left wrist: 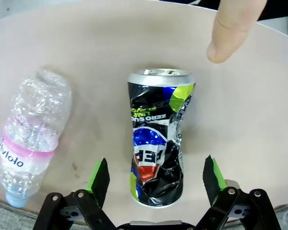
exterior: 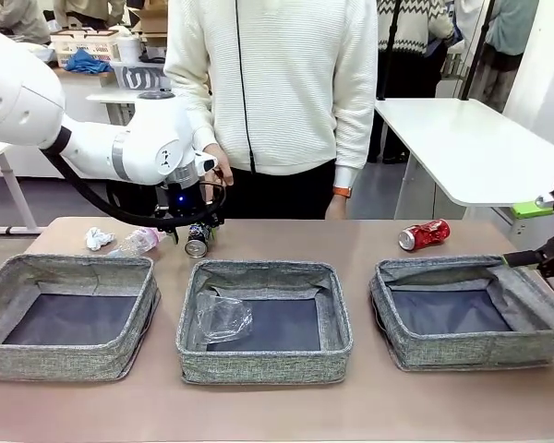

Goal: Sort the waste into the appropriate baskets.
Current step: Pick up the waste item pointed out by the person.

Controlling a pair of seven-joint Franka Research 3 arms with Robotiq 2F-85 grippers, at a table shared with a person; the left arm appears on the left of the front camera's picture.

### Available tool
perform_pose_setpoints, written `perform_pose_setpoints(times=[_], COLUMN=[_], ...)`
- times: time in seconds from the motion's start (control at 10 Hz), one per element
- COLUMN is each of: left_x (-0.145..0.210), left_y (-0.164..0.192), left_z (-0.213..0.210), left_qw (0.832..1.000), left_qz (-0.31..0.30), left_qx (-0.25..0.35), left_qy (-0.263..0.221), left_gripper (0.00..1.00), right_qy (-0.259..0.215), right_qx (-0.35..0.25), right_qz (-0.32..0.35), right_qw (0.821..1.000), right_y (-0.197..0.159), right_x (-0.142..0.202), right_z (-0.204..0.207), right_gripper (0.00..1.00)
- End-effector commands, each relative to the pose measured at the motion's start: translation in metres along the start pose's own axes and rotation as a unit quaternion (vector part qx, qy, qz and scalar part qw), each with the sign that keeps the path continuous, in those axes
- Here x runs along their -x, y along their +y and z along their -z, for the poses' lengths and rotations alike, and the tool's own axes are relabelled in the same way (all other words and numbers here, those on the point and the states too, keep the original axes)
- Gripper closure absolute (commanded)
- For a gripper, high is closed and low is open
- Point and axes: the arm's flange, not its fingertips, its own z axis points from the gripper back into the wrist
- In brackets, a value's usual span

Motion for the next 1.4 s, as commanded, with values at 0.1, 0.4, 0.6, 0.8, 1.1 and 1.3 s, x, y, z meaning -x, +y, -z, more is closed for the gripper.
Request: perform_pose_setpoints(times=[0.1,0.4,0.6,0.8,1.1,1.3], left_x=[-0.0060,-0.0076,-0.0078,-0.0093,-0.0077,-0.0049], left_y=[-0.0003,-0.0021,-0.0017,-0.0032,-0.0037,-0.0019], left_z=[0.0059,0.0080,0.0082,0.0085,0.0057,-0.0003], left_qw=[1.000,1.000,1.000,1.000,1.000,0.999], left_qz=[0.000,-0.003,-0.002,-0.012,-0.019,-0.027], left_qx=[0.010,0.005,0.015,0.000,-0.005,-0.010], left_qy=[-0.002,-0.014,0.000,-0.001,-0.008,-0.018], left_gripper=[0.00,0.59,1.00,0.87,1.00,1.00], right_qy=[-0.002,-0.002,-0.002,-0.002,-0.002,-0.002], right_qx=[-0.008,-0.008,-0.008,-0.008,-0.008,-0.008], right_qz=[0.009,0.009,0.009,0.009,0.009,0.009], right_qw=[1.000,1.000,1.000,1.000,1.000,1.000], right_y=[0.0054,0.0054,0.0054,0.0054,0.0054,0.0054], right_x=[0.0003,0.0003,0.0003,0.0003,0.0003,0.0003], right_z=[-0.0014,-0.0014,-0.0014,-0.0014,-0.0014,-0.0014], right_gripper=[0.00,0.00,0.00,0.00,0.00,0.00])
